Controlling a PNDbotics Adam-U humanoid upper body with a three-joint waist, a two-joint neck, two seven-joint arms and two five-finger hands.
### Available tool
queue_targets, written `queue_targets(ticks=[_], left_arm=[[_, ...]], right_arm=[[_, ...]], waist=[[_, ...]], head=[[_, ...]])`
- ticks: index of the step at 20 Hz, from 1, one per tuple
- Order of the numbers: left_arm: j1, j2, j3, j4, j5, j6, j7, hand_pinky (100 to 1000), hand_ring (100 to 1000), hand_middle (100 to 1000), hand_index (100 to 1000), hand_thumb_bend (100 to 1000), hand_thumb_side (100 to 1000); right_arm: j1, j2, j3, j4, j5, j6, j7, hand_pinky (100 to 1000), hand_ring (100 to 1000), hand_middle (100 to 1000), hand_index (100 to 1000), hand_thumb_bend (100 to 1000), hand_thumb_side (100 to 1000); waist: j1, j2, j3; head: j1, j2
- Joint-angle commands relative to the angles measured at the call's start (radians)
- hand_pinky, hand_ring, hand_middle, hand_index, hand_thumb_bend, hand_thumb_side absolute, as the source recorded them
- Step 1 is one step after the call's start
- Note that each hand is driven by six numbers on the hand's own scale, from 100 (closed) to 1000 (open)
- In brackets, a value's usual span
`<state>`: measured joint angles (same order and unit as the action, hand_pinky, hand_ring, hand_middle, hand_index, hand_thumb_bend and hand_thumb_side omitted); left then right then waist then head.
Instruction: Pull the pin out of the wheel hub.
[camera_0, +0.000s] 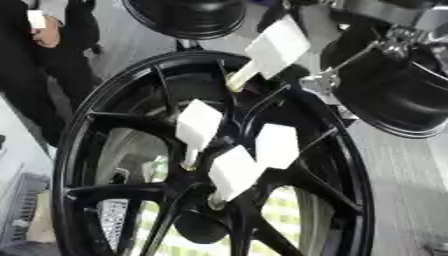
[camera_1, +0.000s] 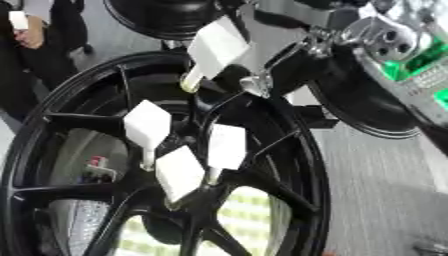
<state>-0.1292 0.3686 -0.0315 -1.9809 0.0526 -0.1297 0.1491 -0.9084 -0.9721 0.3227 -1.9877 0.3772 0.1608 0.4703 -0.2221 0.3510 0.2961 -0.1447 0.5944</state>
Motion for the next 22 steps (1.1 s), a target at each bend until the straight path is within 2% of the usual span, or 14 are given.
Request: queue_targets(ticks=[1, 6, 11, 17, 22], left_arm=[[0.004, 0.017, 0.013, -0.019, -0.006, 0.001, 0.005, 807, 734, 557, 788, 100, 789], [0.021, 0.008, 0.030, -0.019, -0.014, -0.003, 0.025, 808, 734, 557, 788, 100, 788], [0.040, 0.000, 0.041, -0.019, -0.023, -0.003, 0.038, 808, 735, 558, 788, 100, 786], [0.052, -0.008, 0.053, -0.019, -0.028, -0.003, 0.052, 808, 735, 558, 788, 100, 783], [0.058, -0.011, 0.056, -0.019, -0.029, -0.002, 0.057, 809, 736, 559, 788, 100, 781]], right_arm=[[0.052, -0.094, -0.109, -0.009, -0.036, 0.075, -0.067, 945, 774, 446, 438, 100, 100], [0.297, -0.200, -0.293, 0.026, -0.039, 0.169, -0.199, 951, 776, 460, 458, 100, 100], [0.524, -0.205, -0.453, 0.073, -0.067, 0.216, -0.362, 918, 773, 470, 468, 100, 100], [0.732, -0.141, -0.554, 0.119, -0.089, 0.251, -0.499, 901, 772, 489, 488, 100, 100], [0.844, -0.067, -0.597, 0.155, -0.066, 0.312, -0.544, 888, 782, 545, 548, 100, 100]], waist=[[0.018, -0.026, -0.010], [0.033, -0.031, -0.042], [0.050, -0.040, -0.078], [0.067, -0.053, -0.108], [0.074, -0.058, -0.120]], head=[[0.011, 0.005], [0.035, 0.005], [0.064, 0.013], [0.090, 0.024], [0.102, 0.026]])
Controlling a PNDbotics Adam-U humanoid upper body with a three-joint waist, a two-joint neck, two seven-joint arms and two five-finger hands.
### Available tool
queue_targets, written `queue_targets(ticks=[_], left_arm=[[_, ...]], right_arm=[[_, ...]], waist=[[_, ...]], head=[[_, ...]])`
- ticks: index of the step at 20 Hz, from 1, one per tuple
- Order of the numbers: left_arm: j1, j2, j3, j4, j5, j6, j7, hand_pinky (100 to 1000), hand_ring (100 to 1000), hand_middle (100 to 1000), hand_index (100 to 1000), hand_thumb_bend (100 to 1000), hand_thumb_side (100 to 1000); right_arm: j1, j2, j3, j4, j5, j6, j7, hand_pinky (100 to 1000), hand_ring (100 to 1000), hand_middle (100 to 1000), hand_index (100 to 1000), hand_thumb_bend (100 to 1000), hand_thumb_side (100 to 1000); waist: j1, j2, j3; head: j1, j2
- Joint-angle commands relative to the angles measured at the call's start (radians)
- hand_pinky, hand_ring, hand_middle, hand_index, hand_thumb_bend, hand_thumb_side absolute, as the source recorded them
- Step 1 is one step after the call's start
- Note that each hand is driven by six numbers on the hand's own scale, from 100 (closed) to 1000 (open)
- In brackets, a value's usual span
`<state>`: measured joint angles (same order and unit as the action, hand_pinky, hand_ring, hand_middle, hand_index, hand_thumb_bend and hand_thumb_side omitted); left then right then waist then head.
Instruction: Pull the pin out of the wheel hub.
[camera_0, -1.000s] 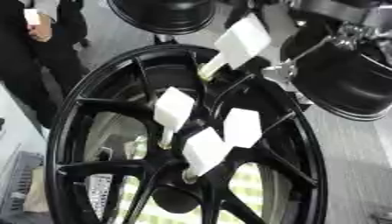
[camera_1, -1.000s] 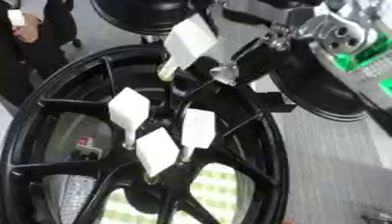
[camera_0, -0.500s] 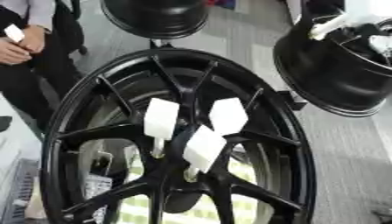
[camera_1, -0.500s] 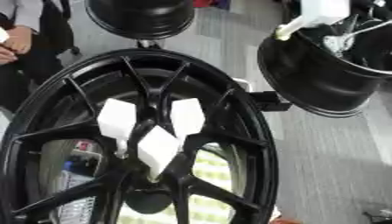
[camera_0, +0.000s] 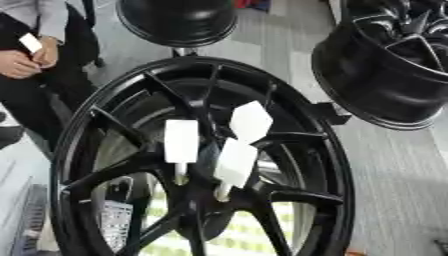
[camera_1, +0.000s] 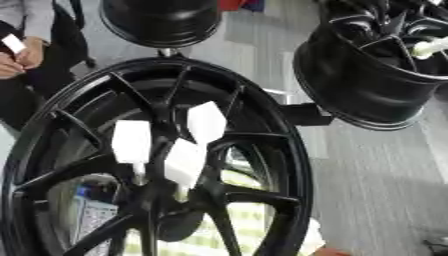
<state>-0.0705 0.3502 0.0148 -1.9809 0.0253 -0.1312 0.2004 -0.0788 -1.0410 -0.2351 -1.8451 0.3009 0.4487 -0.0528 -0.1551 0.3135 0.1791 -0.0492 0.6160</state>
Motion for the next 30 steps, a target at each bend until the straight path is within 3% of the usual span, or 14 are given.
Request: queue_targets(ticks=[1, 7, 8, 10, 14, 19, 22, 25, 30], left_arm=[[0.000, 0.007, 0.010, -0.019, -0.002, 0.000, 0.006, 809, 736, 559, 788, 100, 781], [0.002, 0.006, 0.011, -0.019, -0.002, 0.001, 0.006, 810, 737, 559, 788, 100, 779], [0.003, 0.006, 0.011, -0.019, -0.002, 0.001, 0.006, 810, 737, 559, 788, 100, 780], [0.005, 0.007, 0.011, -0.019, -0.002, 0.002, 0.006, 810, 737, 559, 789, 100, 780], [0.007, 0.007, 0.012, -0.019, -0.002, 0.002, 0.006, 810, 738, 560, 789, 100, 780], [0.008, 0.007, 0.012, -0.019, -0.001, 0.002, 0.007, 810, 738, 560, 789, 100, 780], [0.008, 0.007, 0.013, -0.019, -0.001, 0.001, 0.007, 811, 739, 561, 790, 100, 780], [0.009, 0.008, 0.012, -0.019, 0.000, 0.003, 0.006, 811, 739, 561, 789, 100, 778], [0.010, 0.007, 0.012, -0.019, 0.001, 0.003, 0.005, 811, 740, 561, 789, 100, 779]], right_arm=[[0.029, 0.016, -0.044, 0.018, 0.011, 0.032, -0.023, 890, 790, 573, 584, 100, 100], [0.093, 0.078, -0.056, 0.035, 0.052, 0.083, 0.065, 911, 870, 770, 764, 100, 100], [0.099, 0.084, -0.057, 0.036, 0.056, 0.087, 0.094, 921, 902, 817, 801, 100, 199], [0.107, 0.090, -0.063, 0.037, 0.063, 0.091, 0.149, 929, 926, 846, 831, 105, 263], [0.109, 0.097, -0.079, 0.034, 0.085, 0.098, 0.195, 927, 930, 851, 834, 100, 272], [0.106, 0.103, -0.087, 0.022, 0.090, 0.101, 0.177, 923, 923, 842, 827, 100, 233], [0.107, 0.103, -0.087, 0.021, 0.091, 0.107, 0.173, 923, 926, 855, 838, 100, 100], [0.108, 0.106, -0.089, 0.021, 0.097, 0.113, 0.169, 925, 928, 856, 836, 165, 100], [0.105, 0.113, -0.093, 0.000, 0.091, 0.112, 0.119, 904, 903, 824, 815, 100, 100]], waist=[[0.009, -0.021, -0.005], [0.014, -0.024, -0.010], [0.014, -0.025, -0.011], [0.015, -0.026, -0.014], [0.016, -0.029, -0.017], [0.016, -0.030, -0.019], [0.016, -0.031, -0.019], [0.016, -0.032, -0.020], [0.018, -0.035, -0.021]], head=[[0.008, 0.005], [0.012, 0.002], [0.012, 0.002], [0.012, 0.004], [0.012, 0.005], [0.010, 0.008], [0.009, 0.010], [0.009, 0.011], [0.008, 0.009]])
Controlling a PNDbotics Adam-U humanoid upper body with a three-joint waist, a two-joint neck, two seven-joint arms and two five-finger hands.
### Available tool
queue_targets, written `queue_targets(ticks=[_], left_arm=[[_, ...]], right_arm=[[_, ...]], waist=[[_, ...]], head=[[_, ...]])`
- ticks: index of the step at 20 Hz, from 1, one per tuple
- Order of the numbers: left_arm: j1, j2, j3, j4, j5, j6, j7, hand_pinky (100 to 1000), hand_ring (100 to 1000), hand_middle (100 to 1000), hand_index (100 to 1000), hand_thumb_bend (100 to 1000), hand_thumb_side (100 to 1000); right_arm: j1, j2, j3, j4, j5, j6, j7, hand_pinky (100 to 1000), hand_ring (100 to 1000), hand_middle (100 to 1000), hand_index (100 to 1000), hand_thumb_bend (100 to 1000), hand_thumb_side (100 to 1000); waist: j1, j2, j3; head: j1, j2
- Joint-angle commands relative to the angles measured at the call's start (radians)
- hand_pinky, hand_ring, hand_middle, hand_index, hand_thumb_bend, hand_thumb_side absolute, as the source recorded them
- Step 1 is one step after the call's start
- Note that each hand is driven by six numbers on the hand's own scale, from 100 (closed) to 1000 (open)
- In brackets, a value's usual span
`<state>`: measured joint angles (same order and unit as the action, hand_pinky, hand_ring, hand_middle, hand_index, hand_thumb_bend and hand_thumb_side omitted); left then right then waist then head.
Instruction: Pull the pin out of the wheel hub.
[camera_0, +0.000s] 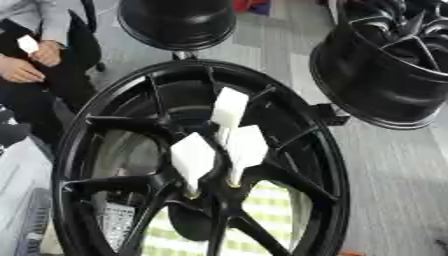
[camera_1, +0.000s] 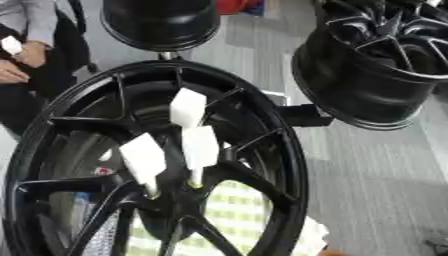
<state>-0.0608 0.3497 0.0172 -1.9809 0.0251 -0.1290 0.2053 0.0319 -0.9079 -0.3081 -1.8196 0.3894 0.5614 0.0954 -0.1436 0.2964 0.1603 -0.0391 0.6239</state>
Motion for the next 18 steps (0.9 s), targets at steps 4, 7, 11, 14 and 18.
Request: queue_targets(ticks=[4, 7, 11, 14, 18], left_arm=[[0.000, 0.007, 0.010, -0.019, 0.002, -0.001, 0.000, 811, 740, 561, 789, 100, 778], [-0.002, 0.006, 0.007, -0.019, 0.004, -0.001, -0.002, 811, 740, 562, 789, 100, 778], [-0.006, 0.003, 0.004, -0.019, 0.009, -0.001, -0.006, 811, 741, 562, 789, 100, 777], [-0.009, 0.000, 0.002, -0.019, 0.012, -0.002, -0.008, 811, 741, 562, 789, 100, 776], [-0.013, -0.005, 0.002, -0.019, 0.016, -0.005, -0.008, 811, 742, 563, 789, 100, 774]], right_arm=[[-0.008, 0.008, -0.018, -0.108, -0.034, -0.001, -0.171, 864, 881, 802, 815, 100, 334], [-0.022, 0.047, 0.006, -0.171, -0.114, -0.022, -0.330, 818, 872, 797, 814, 100, 546], [-0.055, 0.115, 0.071, -0.180, -0.247, -0.145, -0.521, 780, 867, 796, 817, 100, 660], [-0.072, 0.181, 0.128, -0.180, -0.282, -0.244, -0.604, 768, 867, 798, 817, 100, 654], [-0.090, 0.274, 0.204, -0.180, -0.258, -0.353, -0.654, 756, 865, 801, 820, 100, 652]], waist=[[0.010, -0.019, -0.005], [0.013, -0.020, -0.002], [0.020, -0.020, 0.002], [0.026, -0.019, 0.006], [0.035, -0.018, 0.009]], head=[[-0.005, 0.000], [-0.011, 0.000], [-0.019, -0.001], [-0.025, -0.002], [-0.031, 0.001]])
